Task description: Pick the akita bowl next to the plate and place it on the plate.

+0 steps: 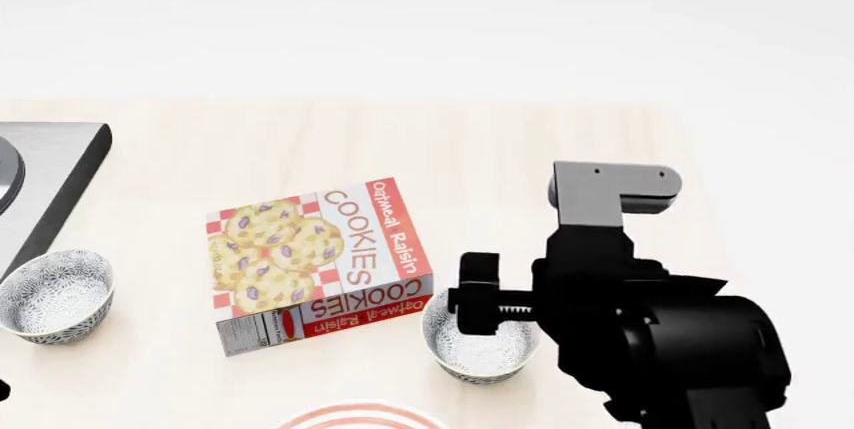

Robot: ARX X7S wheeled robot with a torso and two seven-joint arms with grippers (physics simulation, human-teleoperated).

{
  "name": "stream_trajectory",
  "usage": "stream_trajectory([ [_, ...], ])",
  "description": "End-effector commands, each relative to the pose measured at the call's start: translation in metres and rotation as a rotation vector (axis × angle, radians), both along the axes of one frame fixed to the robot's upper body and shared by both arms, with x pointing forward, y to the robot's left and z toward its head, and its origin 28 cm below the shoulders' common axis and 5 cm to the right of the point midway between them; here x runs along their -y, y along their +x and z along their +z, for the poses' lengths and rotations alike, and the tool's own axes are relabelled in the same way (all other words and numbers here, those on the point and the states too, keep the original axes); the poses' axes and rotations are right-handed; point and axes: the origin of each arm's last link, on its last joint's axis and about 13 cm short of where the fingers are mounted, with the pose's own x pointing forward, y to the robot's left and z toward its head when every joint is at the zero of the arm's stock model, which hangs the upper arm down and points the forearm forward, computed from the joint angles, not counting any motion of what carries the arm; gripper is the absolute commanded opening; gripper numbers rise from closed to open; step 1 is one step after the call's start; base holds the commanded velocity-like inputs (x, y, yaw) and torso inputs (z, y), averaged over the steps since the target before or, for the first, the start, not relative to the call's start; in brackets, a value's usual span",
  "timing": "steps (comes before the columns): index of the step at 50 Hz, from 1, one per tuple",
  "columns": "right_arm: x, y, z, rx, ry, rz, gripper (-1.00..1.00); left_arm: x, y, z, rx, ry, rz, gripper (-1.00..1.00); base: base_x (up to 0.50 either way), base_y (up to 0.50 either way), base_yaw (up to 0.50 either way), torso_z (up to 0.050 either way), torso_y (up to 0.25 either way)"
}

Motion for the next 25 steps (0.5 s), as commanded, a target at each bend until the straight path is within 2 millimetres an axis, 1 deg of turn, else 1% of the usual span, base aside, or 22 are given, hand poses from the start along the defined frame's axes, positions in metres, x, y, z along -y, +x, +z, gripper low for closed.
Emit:
stream_trajectory([
  [1,0.002,0.003,-0.007,-0.034,0.007,-0.014,1.0,0.0,0.0,0.0,0.0,0.001,0.001,1.0,0.0,0.0,0.0,0.0,0.0],
  [13,0.003,0.008,-0.014,-0.039,0.037,-0.035,1.0,0.0,0.0,-0.001,0.0,0.002,0.0,1.0,0.0,0.0,0.0,0.0,0.0],
  [25,0.003,0.015,-0.027,-0.07,0.043,-0.049,1.0,-0.001,0.001,-0.003,-0.001,0.001,0.0,1.0,0.0,0.0,0.0,0.0,0.0],
])
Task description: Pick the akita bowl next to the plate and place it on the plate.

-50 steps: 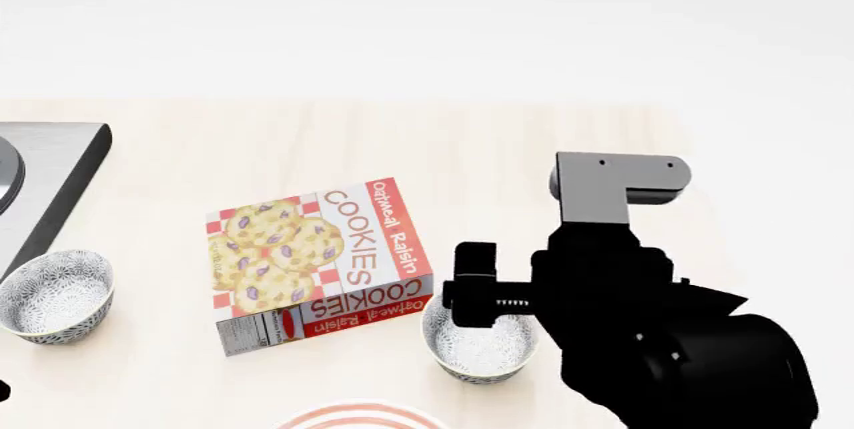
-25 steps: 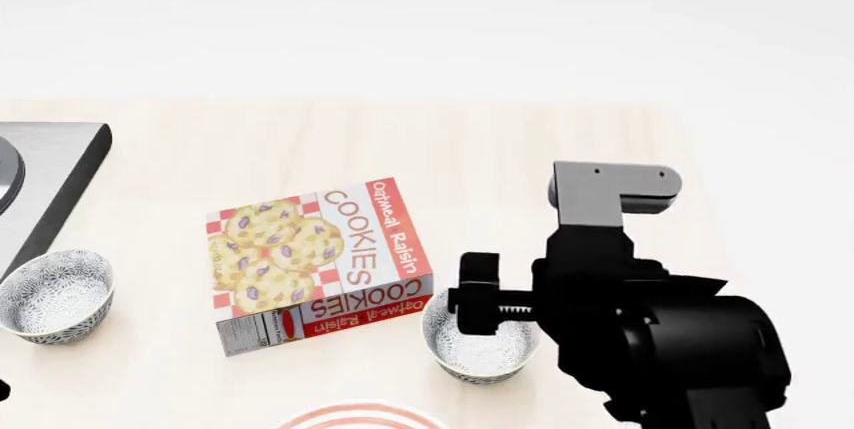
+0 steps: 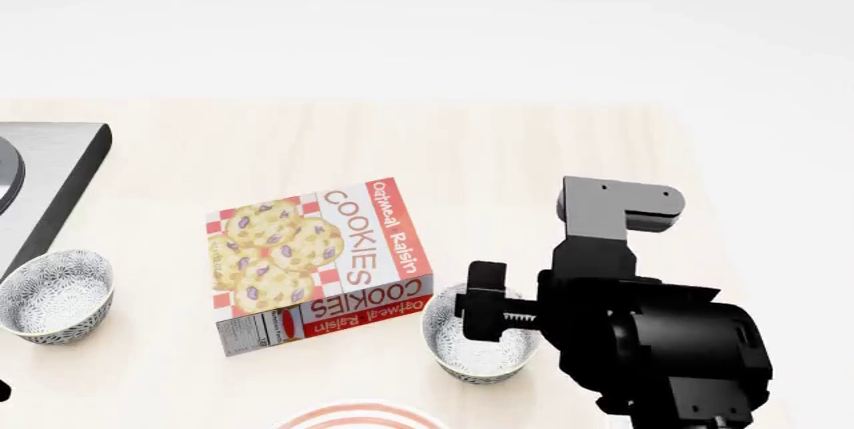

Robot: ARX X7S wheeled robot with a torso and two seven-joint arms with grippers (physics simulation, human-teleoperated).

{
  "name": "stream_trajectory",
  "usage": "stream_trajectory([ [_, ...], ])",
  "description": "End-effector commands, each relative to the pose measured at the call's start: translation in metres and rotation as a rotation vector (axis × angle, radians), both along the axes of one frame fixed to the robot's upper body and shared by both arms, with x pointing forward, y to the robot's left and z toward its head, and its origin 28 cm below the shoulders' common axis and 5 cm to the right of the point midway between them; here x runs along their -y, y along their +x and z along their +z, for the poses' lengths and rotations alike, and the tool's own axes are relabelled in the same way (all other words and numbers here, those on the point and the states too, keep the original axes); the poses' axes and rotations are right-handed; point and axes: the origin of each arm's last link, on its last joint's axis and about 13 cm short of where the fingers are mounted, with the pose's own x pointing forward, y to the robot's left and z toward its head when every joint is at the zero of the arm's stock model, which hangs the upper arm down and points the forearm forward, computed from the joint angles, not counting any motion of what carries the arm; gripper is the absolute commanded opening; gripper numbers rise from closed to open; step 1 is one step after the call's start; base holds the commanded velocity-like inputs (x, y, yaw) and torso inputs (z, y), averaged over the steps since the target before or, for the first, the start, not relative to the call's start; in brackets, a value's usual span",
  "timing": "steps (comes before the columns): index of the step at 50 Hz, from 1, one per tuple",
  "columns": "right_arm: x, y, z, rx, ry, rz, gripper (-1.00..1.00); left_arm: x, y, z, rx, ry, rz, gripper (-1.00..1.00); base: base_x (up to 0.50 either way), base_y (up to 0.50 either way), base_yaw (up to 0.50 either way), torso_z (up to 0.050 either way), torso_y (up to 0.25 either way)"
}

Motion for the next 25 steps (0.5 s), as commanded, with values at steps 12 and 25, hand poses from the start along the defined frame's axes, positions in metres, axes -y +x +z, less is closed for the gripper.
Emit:
stream_trajectory([
  [12,-0.0012,0.007,-0.015,-0.063,0.006,-0.001,1.0,0.0003,-0.0007,0.001,-0.001,-0.002,0.0,1.0,0.0,0.0,0.0,0.0,0.0],
  [25,-0.0052,0.0079,-0.0195,-0.115,0.005,0.022,1.0,0.0,-0.0006,0.0013,-0.001,-0.003,0.0,1.0,0.0,0.0,0.0,0.0,0.0],
])
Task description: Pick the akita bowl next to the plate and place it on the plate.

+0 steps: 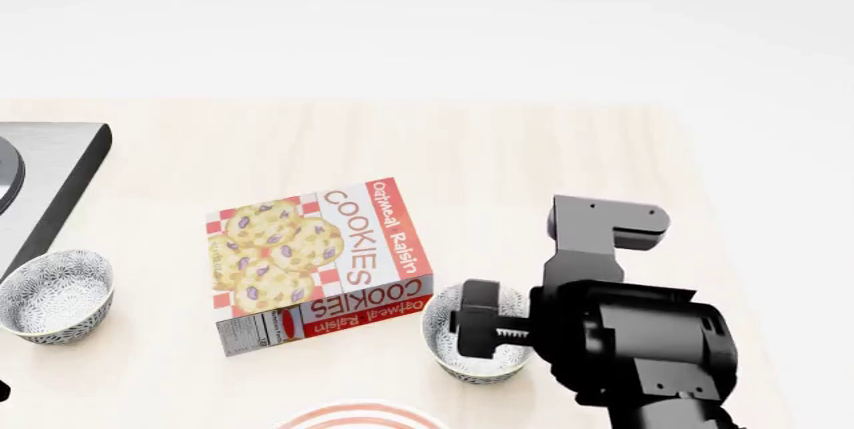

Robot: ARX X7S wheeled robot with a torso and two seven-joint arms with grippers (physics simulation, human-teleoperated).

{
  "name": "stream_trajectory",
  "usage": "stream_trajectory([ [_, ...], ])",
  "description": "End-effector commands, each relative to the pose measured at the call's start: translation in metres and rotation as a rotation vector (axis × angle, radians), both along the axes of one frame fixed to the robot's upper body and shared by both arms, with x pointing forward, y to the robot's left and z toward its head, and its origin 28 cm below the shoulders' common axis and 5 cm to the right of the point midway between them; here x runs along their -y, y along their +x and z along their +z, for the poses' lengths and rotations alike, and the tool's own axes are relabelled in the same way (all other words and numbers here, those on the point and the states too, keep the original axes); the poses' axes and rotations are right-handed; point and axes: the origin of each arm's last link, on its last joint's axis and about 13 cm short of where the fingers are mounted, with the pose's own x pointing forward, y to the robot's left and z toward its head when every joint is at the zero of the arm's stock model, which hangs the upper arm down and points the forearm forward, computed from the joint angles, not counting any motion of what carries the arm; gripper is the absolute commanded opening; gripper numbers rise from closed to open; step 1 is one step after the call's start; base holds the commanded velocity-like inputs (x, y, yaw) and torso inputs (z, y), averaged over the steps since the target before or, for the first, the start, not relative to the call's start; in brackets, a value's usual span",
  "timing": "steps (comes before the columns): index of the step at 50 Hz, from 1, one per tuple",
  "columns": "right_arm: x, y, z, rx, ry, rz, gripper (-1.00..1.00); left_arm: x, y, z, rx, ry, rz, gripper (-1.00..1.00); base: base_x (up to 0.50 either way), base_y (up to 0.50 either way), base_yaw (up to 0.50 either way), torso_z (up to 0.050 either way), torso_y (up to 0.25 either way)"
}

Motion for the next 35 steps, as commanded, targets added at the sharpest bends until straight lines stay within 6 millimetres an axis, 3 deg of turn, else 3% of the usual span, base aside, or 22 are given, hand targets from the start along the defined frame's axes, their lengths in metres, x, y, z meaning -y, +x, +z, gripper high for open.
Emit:
stream_trajectory([
  [1,-0.0024,0.0005,-0.0046,-0.041,-0.001,0.015,1.0,-0.0001,0.0001,0.0002,0.0,-0.001,0.0,1.0,0.0,0.0,0.0,0.0,0.0],
  [29,-0.0018,-0.0047,-0.0121,-0.088,0.008,0.065,1.0,-0.0001,0.0,0.0,0.0,-0.001,0.0,1.0,0.0,0.0,0.0,0.0,0.0],
  [30,-0.0016,-0.0042,-0.0121,-0.073,-0.005,0.065,-1.0,-0.0001,0.0001,-0.0003,0.0,0.0,0.0,1.0,0.0,0.0,0.0,0.0,0.0],
  [35,-0.0003,-0.0042,-0.0098,-0.042,-0.019,0.055,-1.0,-0.0001,0.0001,-0.0001,0.0,-0.001,0.0,1.0,0.0,0.0,0.0,0.0,0.0],
])
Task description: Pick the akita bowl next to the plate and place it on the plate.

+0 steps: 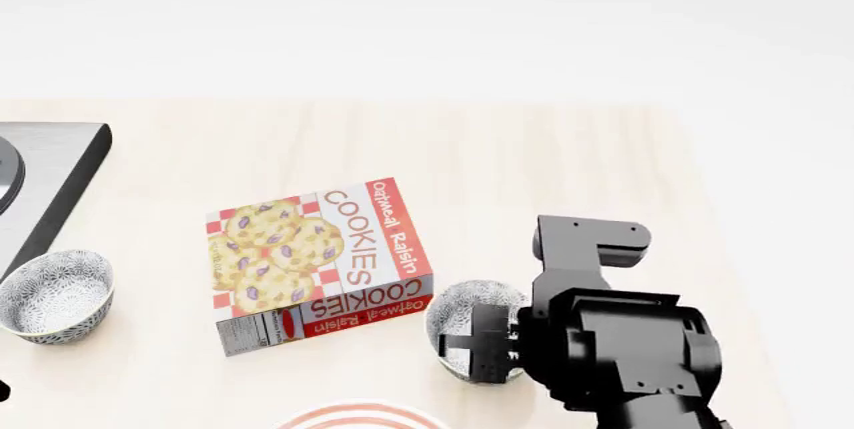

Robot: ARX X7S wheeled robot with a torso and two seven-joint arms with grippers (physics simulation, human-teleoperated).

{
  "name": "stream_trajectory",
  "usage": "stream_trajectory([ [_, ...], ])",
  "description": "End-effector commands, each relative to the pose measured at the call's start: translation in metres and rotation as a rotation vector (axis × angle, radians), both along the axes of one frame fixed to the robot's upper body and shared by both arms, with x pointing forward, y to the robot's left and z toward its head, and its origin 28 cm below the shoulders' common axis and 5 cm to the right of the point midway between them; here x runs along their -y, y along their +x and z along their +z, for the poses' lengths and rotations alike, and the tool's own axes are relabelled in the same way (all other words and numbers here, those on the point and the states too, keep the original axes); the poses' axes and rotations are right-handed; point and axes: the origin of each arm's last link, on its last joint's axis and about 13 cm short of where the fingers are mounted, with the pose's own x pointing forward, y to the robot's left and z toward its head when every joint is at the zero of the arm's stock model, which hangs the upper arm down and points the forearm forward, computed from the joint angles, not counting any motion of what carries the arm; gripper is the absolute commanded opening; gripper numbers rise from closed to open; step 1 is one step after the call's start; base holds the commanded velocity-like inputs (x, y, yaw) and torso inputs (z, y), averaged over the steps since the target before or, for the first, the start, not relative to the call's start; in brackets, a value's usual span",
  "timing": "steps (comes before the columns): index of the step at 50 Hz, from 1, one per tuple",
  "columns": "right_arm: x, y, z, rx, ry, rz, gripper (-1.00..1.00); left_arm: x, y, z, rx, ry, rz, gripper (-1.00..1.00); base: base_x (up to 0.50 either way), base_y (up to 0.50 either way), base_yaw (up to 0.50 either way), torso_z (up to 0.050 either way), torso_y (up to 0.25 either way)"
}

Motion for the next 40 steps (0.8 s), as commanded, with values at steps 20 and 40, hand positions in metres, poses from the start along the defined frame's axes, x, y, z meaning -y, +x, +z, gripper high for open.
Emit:
stream_trajectory([
  [20,0.003,-0.02,0.027,0.228,-0.13,0.015,-1.0,0.0,0.0,0.0,0.0,0.0,0.0,1.0,0.0,0.0,0.0,0.0,0.0],
  [40,-0.008,-0.058,0.094,0.409,-0.131,0.07,-1.0,0.0,0.0,0.0,-0.001,-0.003,0.001,1.0,0.0,0.0,0.0,0.0,0.0],
])
